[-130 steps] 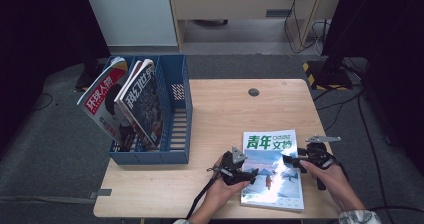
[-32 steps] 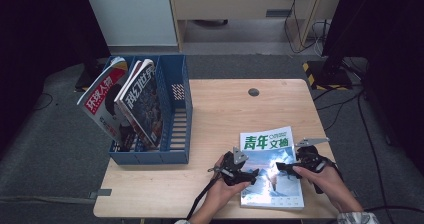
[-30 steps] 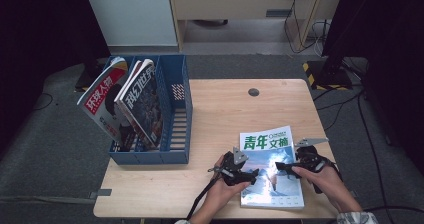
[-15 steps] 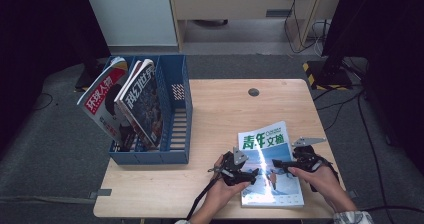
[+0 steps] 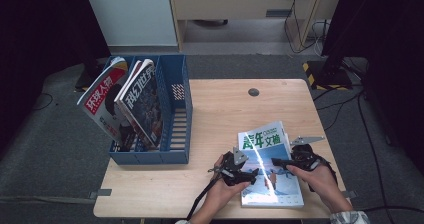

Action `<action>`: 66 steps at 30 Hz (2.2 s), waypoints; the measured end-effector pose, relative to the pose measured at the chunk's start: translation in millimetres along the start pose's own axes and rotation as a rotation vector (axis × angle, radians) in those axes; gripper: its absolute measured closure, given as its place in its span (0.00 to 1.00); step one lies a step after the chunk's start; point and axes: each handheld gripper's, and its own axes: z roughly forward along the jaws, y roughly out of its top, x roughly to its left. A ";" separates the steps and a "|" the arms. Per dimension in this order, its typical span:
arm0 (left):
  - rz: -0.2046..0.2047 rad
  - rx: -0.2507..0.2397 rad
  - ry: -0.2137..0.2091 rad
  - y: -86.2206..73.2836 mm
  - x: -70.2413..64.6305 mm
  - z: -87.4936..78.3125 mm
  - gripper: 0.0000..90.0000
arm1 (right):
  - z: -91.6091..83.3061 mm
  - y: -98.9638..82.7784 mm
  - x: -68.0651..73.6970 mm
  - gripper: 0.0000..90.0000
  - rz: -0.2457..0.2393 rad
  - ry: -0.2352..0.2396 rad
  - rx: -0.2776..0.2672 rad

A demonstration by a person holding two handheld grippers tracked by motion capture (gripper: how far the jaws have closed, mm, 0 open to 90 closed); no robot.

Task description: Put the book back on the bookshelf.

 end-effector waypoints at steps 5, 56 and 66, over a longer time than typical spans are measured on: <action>0.010 -0.004 0.015 -0.1 -1.4 -0.5 0.18 | -1.2 2.8 -0.2 0.71 0.022 0.014 -0.010; -0.086 -0.035 -0.018 3.7 18.8 -8.9 0.15 | -22.1 30.7 17.4 0.83 0.009 0.001 -0.174; -0.105 -0.052 -0.029 4.6 19.9 -9.9 0.15 | -26.8 34.6 19.4 0.84 -0.003 -0.009 -0.198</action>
